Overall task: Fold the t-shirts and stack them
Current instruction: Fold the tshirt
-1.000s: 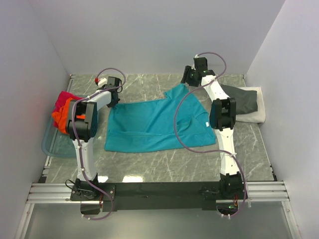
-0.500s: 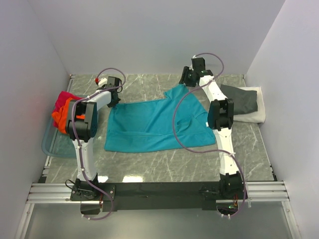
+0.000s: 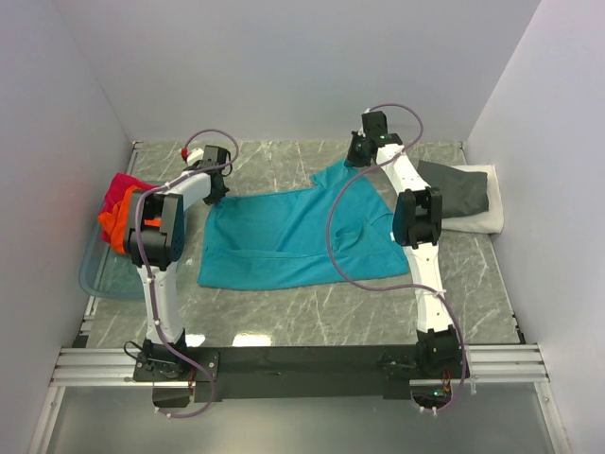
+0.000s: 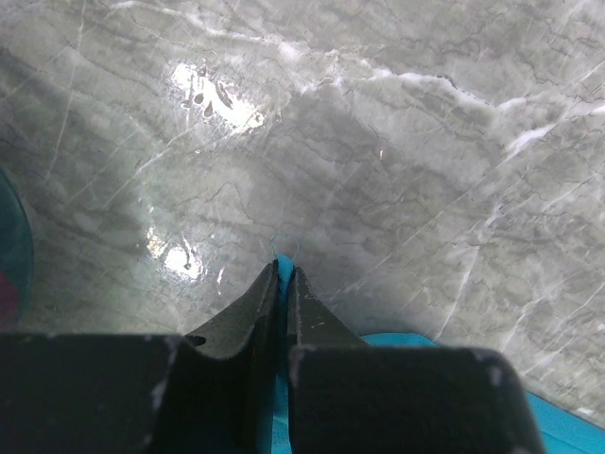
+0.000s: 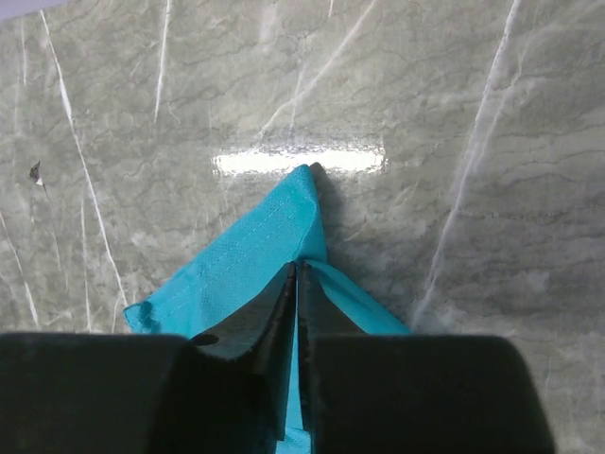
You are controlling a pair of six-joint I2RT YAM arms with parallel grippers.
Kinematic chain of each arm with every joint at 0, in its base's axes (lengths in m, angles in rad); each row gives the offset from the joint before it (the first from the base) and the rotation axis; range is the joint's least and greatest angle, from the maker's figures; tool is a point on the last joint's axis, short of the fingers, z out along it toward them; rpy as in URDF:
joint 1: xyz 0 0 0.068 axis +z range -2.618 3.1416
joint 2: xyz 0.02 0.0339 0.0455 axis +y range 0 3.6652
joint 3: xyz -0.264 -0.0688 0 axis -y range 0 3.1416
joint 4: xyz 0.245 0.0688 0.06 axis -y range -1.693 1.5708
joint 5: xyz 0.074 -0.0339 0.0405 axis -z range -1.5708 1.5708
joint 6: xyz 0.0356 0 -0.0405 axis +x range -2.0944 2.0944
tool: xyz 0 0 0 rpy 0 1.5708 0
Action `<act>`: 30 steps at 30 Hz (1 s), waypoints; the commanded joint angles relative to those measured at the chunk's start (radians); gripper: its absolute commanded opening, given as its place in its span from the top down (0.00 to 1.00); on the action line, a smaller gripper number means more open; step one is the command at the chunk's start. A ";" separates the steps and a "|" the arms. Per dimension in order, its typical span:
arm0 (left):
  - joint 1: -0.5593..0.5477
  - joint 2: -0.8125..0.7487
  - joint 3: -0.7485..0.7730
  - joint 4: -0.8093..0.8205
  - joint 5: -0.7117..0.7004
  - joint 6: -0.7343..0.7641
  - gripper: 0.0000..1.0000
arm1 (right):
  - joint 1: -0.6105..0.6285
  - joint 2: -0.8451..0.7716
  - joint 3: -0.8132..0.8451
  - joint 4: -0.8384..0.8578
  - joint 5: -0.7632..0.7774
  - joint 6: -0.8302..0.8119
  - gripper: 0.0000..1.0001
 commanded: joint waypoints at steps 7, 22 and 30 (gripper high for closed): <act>-0.004 -0.071 -0.021 -0.002 0.013 0.022 0.99 | 0.005 -0.043 -0.081 0.077 0.011 -0.015 1.00; -0.005 -0.129 -0.100 0.015 0.014 0.035 0.99 | 0.002 -0.299 -0.505 0.136 0.114 -0.037 1.00; -0.005 -0.135 -0.145 0.044 0.025 0.038 0.99 | 0.000 -0.388 -0.609 0.205 0.062 -0.026 1.00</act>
